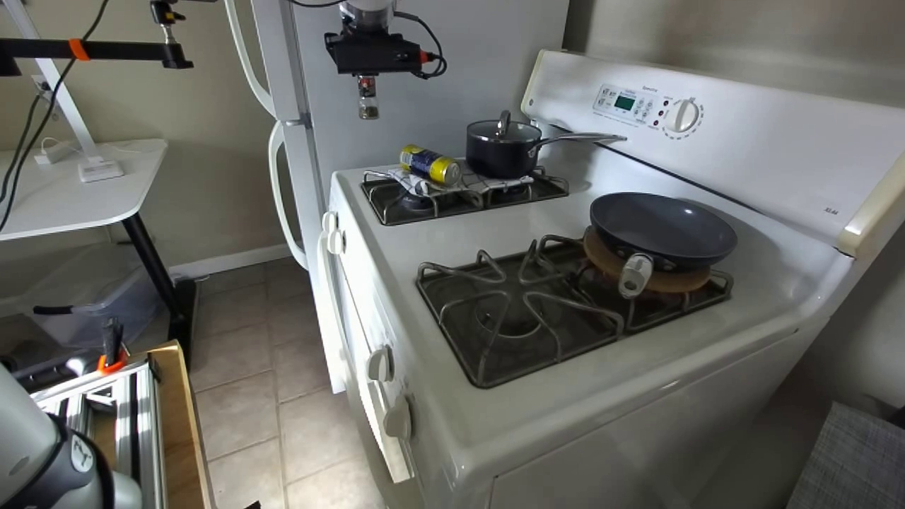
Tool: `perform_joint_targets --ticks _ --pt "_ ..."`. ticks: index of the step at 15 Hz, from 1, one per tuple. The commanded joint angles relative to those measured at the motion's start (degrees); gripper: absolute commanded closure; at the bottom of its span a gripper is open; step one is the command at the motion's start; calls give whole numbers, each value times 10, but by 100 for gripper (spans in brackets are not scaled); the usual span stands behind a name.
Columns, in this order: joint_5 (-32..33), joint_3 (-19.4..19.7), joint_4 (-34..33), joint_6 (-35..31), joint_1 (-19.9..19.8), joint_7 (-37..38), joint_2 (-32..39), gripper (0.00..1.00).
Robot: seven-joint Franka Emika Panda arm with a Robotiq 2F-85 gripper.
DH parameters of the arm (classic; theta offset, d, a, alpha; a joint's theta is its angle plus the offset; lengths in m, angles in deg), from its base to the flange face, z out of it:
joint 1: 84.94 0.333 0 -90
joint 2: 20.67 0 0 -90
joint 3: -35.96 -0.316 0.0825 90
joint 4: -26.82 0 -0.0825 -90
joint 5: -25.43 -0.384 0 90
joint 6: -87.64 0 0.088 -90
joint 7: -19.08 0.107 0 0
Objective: Shift the spice bottle to the bottom-left corner of the stove
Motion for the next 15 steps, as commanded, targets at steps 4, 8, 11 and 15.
perform_joint_targets --ticks 4,8,11,15 --pt "-65 -30 27 -8 -26 -81 20 82" --pt "-62 -41 20 -52 -23 -87 54 82" --pt "-52 -52 12 -105 -20 -84 77 82" --pt "-59 -56 1 -137 -7 -104 101 82"
